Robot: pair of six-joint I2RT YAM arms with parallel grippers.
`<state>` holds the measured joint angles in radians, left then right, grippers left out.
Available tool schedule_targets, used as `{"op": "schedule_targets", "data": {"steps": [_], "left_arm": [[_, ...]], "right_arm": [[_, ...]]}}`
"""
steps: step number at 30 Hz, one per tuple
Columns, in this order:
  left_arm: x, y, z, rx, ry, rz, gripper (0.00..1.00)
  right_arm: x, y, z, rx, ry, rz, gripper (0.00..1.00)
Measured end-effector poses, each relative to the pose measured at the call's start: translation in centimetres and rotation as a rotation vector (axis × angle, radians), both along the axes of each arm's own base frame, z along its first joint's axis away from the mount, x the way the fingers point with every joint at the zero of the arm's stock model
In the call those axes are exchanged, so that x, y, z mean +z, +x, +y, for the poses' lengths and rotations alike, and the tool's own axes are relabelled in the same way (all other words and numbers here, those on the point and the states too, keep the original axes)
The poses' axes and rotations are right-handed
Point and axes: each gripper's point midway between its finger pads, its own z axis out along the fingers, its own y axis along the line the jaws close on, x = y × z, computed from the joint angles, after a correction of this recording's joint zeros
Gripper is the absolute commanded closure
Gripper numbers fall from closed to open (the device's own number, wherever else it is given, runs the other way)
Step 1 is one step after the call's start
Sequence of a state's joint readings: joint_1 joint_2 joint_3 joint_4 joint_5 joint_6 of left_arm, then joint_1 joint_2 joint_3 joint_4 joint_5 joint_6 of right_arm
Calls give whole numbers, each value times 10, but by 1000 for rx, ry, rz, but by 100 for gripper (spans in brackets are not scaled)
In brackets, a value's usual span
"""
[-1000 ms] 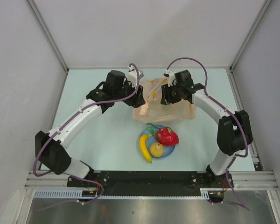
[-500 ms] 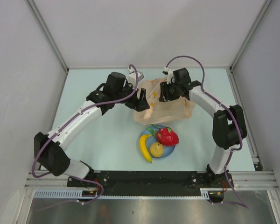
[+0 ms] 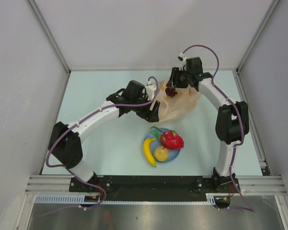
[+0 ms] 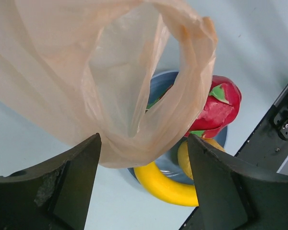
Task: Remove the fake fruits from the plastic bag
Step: Adjust the plastic bag at the center of the board.
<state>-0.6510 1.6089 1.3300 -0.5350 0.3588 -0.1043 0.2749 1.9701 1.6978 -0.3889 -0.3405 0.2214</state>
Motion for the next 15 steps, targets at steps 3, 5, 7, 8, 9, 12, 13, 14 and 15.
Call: {"op": "schedule_targets", "data": {"steps": [3,5,7,8,9,12,13,14,15], "left_arm": [[8,5,-8,-8,-6,-16,22],[24,12,-14,-9,-35,-52,21],[38,18,-20,-11,-65,-87,19],[42,20,-21,-12,-74,-97,19],[45,21,-22,-12,-80,-104,19],[46,23,-26,-17,-88,-106,20],[45,24,-27,-20,-87,-102,20],[43,25,-29,-23,-84,-99,20],[40,26,-32,-26,-81,-94,21]], "right_arm": [[-6,-5,6,5,12,28,48],[-10,-10,10,13,22,44,48],[-16,-15,13,19,32,69,48],[-20,-18,14,19,39,85,48],[-23,-20,13,15,44,100,48],[-30,-22,8,-10,53,133,48],[-31,-22,7,-13,55,136,47],[-30,-22,7,-16,60,138,48],[-30,-21,6,-19,63,138,47]]}}
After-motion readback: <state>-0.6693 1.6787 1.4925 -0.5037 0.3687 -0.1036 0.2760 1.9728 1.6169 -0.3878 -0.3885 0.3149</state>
